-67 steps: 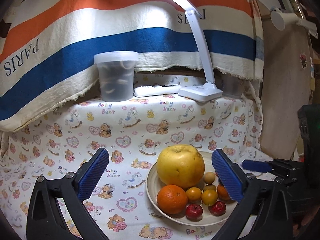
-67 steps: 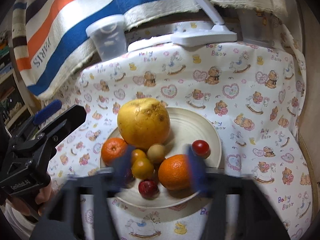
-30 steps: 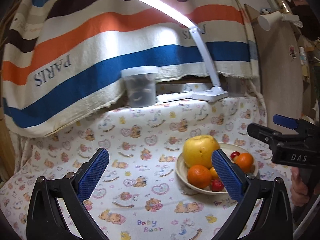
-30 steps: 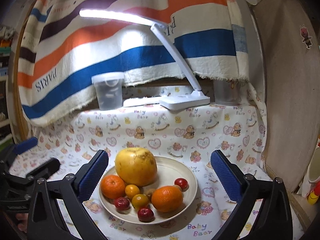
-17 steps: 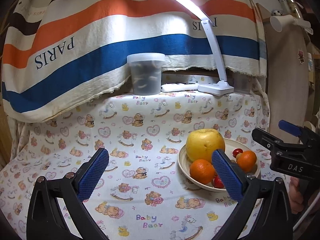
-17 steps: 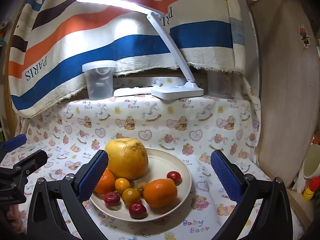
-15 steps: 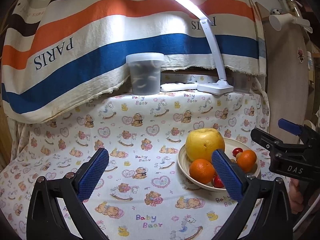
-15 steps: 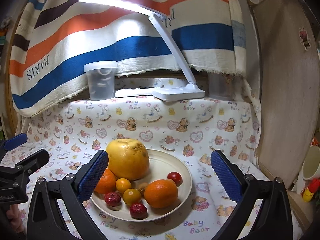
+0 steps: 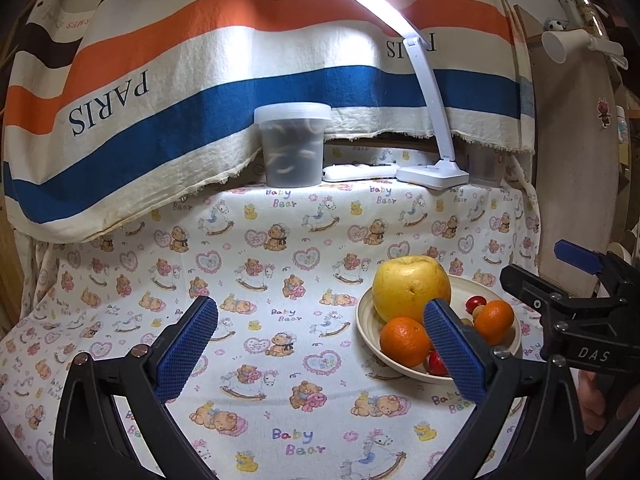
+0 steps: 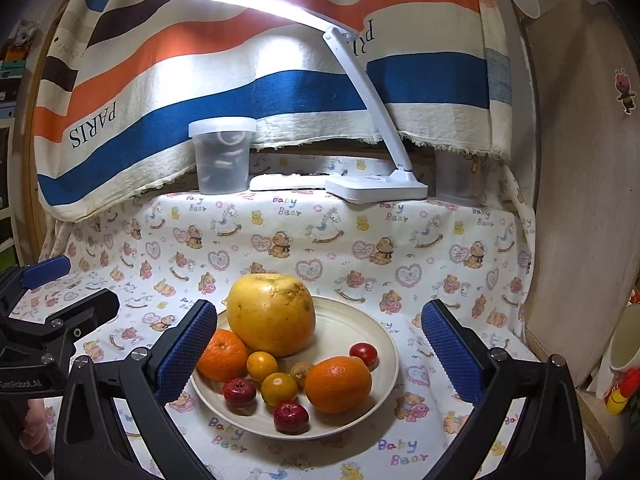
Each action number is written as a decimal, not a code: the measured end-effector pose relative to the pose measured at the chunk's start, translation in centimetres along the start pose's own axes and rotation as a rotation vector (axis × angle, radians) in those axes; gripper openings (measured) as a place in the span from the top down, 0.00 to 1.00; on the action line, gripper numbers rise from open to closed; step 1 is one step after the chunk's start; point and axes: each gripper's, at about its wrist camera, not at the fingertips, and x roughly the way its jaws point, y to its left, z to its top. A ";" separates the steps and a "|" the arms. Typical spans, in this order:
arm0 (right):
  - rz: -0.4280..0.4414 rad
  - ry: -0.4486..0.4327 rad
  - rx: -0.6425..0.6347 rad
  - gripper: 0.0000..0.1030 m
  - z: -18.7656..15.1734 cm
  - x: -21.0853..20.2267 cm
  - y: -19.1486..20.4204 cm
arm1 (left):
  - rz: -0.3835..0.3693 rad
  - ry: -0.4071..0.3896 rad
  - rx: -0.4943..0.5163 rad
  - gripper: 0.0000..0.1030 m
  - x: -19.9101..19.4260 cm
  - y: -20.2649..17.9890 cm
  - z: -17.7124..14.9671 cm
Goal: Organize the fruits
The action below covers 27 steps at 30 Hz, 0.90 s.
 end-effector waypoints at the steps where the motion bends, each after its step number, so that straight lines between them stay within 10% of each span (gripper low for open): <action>1: 0.001 0.002 0.002 0.00 0.0 0.0 0.0 | -0.001 0.000 0.003 0.01 0.0 -0.1 0.0; 27: -0.006 0.011 0.003 0.00 0.0 0.2 -0.1 | -0.001 0.013 0.005 0.01 0.0 -0.4 -0.1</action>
